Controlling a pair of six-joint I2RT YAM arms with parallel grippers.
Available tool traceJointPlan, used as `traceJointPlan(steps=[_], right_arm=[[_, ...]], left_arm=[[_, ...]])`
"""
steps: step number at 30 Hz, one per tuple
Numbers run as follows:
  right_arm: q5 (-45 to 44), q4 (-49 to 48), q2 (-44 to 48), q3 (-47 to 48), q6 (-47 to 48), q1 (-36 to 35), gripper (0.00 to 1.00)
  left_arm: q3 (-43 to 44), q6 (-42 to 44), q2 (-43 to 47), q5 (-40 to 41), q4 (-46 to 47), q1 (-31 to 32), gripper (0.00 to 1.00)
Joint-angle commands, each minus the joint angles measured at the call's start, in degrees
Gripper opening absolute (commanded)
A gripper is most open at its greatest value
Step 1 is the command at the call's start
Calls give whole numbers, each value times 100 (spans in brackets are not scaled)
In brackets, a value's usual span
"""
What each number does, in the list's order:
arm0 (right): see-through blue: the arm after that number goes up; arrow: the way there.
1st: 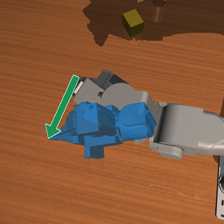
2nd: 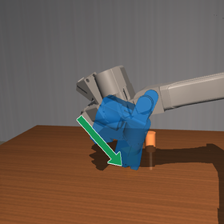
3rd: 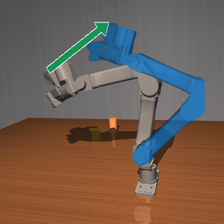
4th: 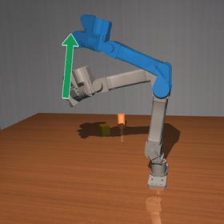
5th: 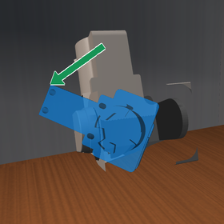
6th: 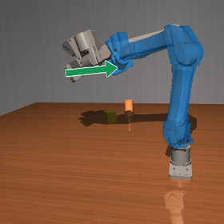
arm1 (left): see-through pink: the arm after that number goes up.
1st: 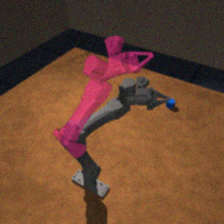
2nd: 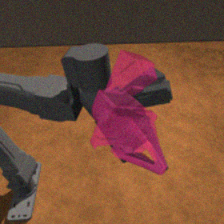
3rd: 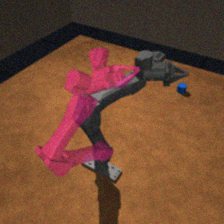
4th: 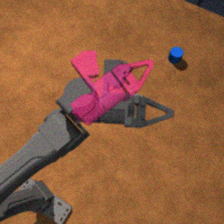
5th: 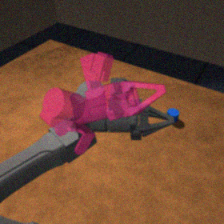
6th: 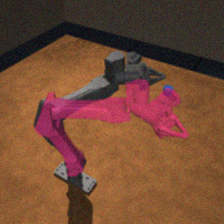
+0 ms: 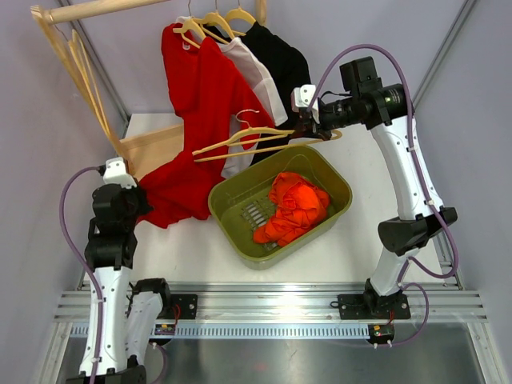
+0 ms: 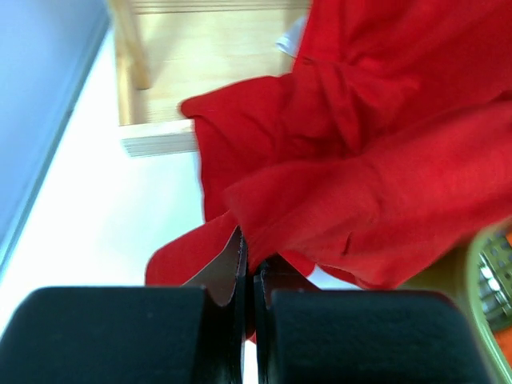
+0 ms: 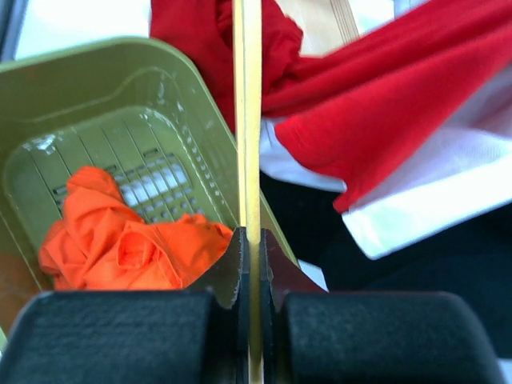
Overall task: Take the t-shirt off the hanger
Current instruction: Remove the tshirt from the hanger, then pass the hanger from the right arm to the left
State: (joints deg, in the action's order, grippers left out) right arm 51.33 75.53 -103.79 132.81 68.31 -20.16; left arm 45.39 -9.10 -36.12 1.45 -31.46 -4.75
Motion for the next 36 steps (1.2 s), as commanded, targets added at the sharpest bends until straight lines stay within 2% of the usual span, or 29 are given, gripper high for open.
traceJointPlan(steps=[1, 4, 8, 11, 12, 16, 17, 20, 23, 24, 29, 32, 33, 36], right_arm=[[-255, -38, 192, -18, 138, 162, 0], [-404, 75, 254, -54, 269, 162, 0], [-615, 717, 227, 17, 630, 162, 0], [-511, 622, 402, -238, 622, 162, 0], [-423, 569, 447, -317, 561, 162, 0], [86, 323, 561, -458, 253, 162, 0], [140, 288, 561, -467, 192, 162, 0], [228, 226, 544, -555, 59, 153, 0], [281, 322, 430, -564, 50, 136, 0], [290, 366, 395, -555, 68, 135, 0], [184, 831, 202, -546, 278, 74, 0], [114, 1139, 113, -520, 445, -40, 0], [88, 1201, 96, -528, 516, -84, 0], [17, 1315, 104, -625, 516, -277, 0]], left_arm=[[181, -127, 70, 294, 105, -149, 0], [172, -197, 70, 399, 96, -210, 0], [102, -294, 350, 286, 298, -316, 0], [67, -276, 334, -319, 369, -316, 0], [49, -285, 334, -774, 378, -316, 0], [-65, -276, 491, -1568, 360, -316, 51], [-65, -233, 561, -1691, 308, -316, 72], [40, -31, 694, -2174, 132, -316, 84], [-12, -21, 738, -2851, 315, -324, 91], [-12, -39, 720, -3157, 368, -324, 97], [339, 408, 519, -3731, 282, -272, 99], [568, 830, 334, -4257, 281, -158, 99], [603, 866, 290, -4772, 298, -149, 99], [647, 1095, 105, -5241, 421, 18, 99]])
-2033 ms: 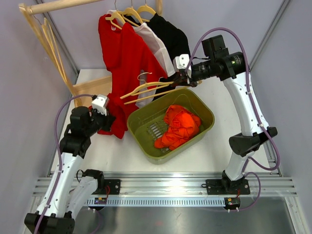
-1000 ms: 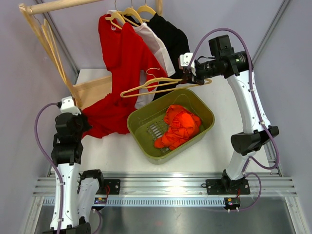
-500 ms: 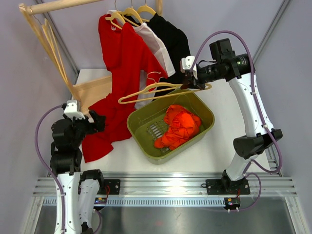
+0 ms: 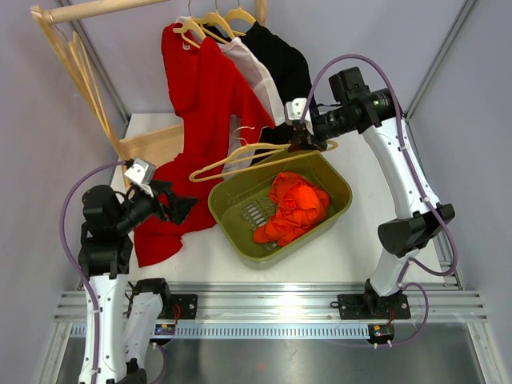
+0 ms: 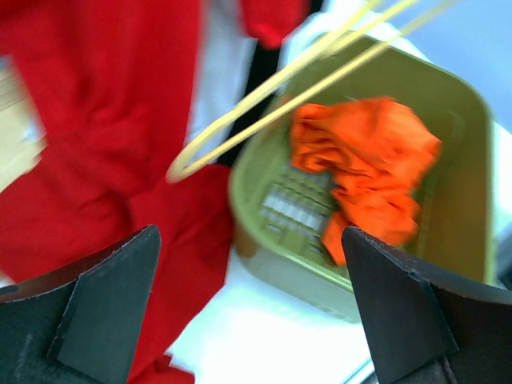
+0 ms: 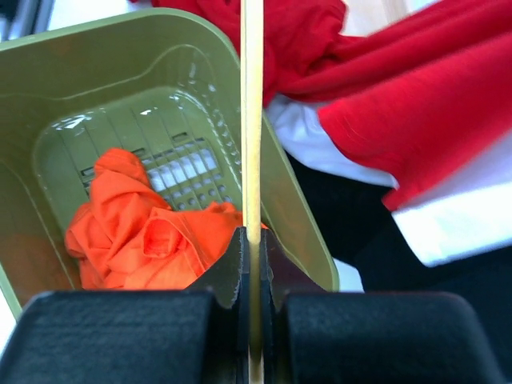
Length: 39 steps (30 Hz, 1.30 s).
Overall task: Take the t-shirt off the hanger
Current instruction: Pass the hanger from the right arm to the left
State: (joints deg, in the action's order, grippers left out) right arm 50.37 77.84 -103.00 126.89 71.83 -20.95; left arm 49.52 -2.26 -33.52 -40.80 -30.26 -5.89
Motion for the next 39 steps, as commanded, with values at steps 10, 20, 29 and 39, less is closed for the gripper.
traceJointPlan(steps=[10, 20, 29, 39], right_arm=[[368, 1364, 61, -121, 138, -559, 0], [561, 1559, -71, 47, 86, -630, 0], [755, 1576, 61, -41, 85, -638, 0], [878, 1585, 149, -191, 112, -638, 0]], left_arm=[[181, 516, -392, -1528, 715, 492, 99], [576, 797, -1218, -1915, 1040, 984, 99], [621, 1492, -1421, -1230, 600, 1362, 92], [542, 1650, -1544, -842, 714, 1362, 60]])
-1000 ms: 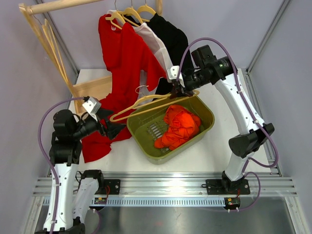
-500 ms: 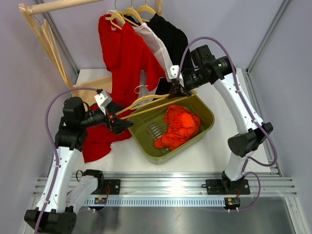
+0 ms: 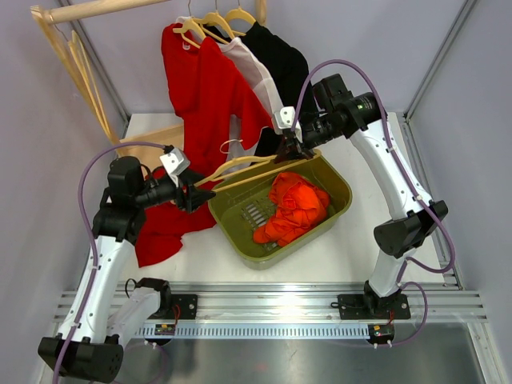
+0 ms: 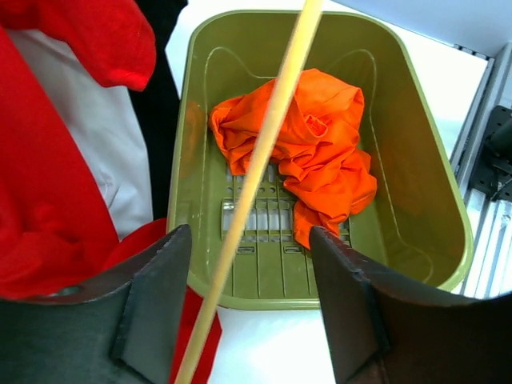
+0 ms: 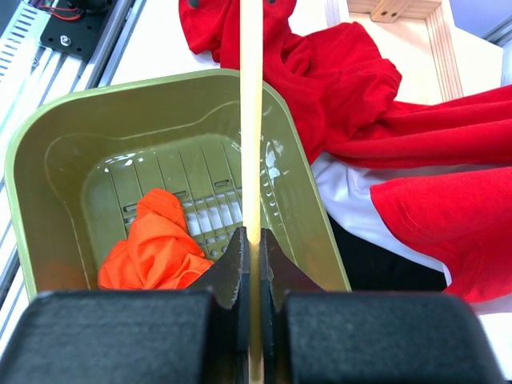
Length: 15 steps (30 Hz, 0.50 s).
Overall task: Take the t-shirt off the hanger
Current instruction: Pass the hanger from the right arm to the left
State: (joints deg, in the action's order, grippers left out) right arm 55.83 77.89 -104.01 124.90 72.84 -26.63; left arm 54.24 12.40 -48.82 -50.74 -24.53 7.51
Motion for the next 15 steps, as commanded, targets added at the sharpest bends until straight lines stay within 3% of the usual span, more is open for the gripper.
traceJointPlan(steps=[1, 5, 9, 15], right_arm=[[340, 1572, 249, -10, 11, -70, 0], [323, 1580, 223, -18, 11, -70, 0], [340, 1563, 127, 8, -24, -61, 0], [446, 1572, 21, 78, -129, -61, 0]], left_arm=[[69, 175, -14, 109, 142, 23, 58], [43, 157, 13, -85, 142, 23, 35], [-45, 78, 118, -182, 212, 23, 3], [-133, -88, 302, -436, 142, 31, 0]])
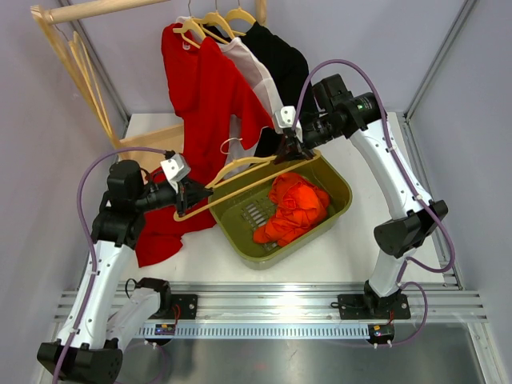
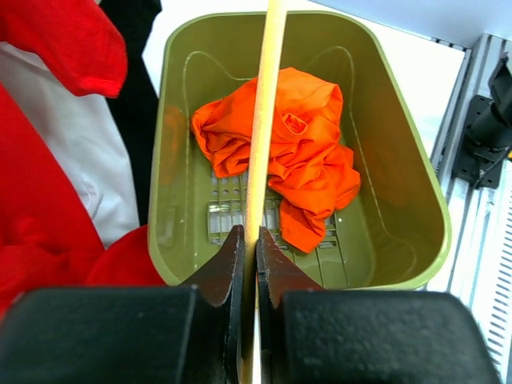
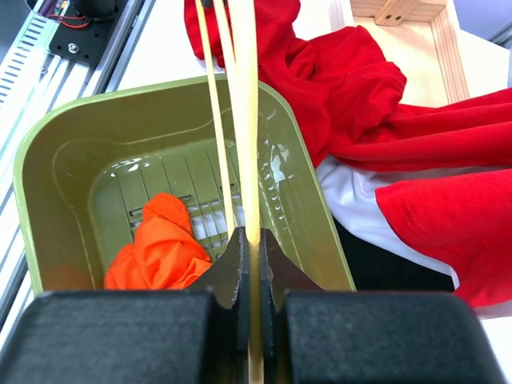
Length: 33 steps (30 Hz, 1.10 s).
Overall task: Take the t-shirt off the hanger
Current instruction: Pass the hanger from the right arm to the left
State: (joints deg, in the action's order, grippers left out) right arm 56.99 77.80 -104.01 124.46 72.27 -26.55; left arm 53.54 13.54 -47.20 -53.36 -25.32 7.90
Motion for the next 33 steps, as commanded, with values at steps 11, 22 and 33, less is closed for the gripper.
traceJointPlan(steps=[11, 22, 33], right_arm=[[541, 1484, 47, 131, -318, -70, 13], [-266, 87, 583, 280, -1856, 228, 93], [-366, -2154, 1611, -1072, -3360, 1705, 99]], left_arm=[[-150, -853, 439, -254, -69, -17, 0], [-248, -915, 1423, 1, -631, -17, 0], [43, -1028, 2144, 923, -1283, -17, 0]])
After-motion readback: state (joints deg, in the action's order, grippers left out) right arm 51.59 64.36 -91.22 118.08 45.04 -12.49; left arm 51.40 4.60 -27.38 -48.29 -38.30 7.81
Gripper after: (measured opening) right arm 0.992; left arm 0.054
